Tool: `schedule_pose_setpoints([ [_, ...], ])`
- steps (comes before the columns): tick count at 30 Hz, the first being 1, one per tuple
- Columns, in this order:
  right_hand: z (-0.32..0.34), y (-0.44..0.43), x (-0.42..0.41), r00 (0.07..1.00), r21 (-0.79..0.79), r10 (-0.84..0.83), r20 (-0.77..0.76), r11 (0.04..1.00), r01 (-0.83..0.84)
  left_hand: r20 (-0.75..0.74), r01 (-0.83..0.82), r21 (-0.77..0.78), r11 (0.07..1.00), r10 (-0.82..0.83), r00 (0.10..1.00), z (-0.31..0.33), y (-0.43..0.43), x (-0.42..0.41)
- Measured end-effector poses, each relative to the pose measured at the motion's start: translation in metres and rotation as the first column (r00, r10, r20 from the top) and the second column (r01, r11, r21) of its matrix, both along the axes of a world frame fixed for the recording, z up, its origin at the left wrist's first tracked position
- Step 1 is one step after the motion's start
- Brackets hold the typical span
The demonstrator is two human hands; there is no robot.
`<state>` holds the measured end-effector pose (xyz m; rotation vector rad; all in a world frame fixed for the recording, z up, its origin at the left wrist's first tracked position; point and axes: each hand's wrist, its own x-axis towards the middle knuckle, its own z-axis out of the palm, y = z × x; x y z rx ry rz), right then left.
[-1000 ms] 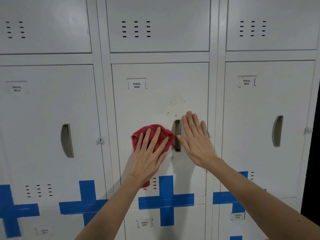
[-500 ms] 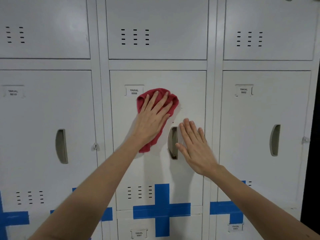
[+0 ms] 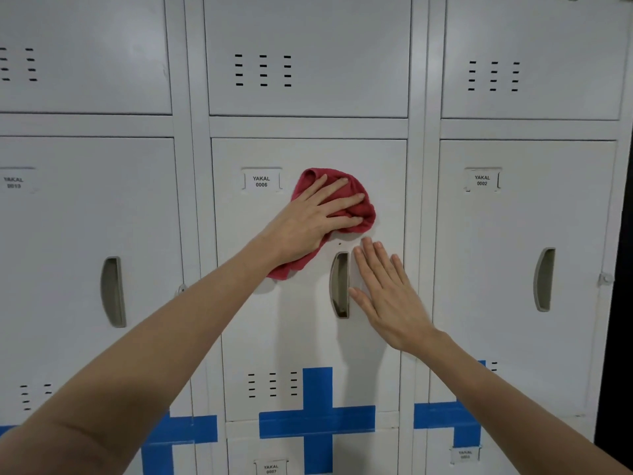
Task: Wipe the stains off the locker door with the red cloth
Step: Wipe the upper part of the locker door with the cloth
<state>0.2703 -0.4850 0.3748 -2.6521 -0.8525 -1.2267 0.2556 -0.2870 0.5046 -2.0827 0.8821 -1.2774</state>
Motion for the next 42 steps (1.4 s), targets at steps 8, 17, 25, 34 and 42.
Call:
schedule_pose_setpoints([
  [8,0.000,-0.001,-0.001,1.000,-0.015,-0.015,0.012,1.000,0.015,0.062,0.008,-0.227,0.974,0.006,0.998,-0.038,0.017,0.001],
  [17,-0.001,-0.002,0.000,1.000,-0.014,0.000,0.018,1.000,0.001,0.085,-0.116,-0.586,0.802,0.203,0.976,-0.108,0.002,-0.013],
  [25,-0.001,-0.006,0.002,0.999,-0.027,-0.005,0.051,1.000,0.006,0.062,-0.095,-0.335,0.938,0.122,0.991,-0.077,0.017,-0.005],
  [34,-0.022,-0.020,-0.002,0.984,-0.038,-0.159,0.081,0.986,0.162,-0.009,-0.006,-0.008,1.000,0.006,1.000,-0.012,-0.007,0.000],
  [42,-0.020,-0.020,-0.005,0.984,-0.046,-0.168,0.057,0.984,0.171,-0.001,-0.064,0.139,0.988,0.064,0.998,-0.024,0.013,-0.008],
])
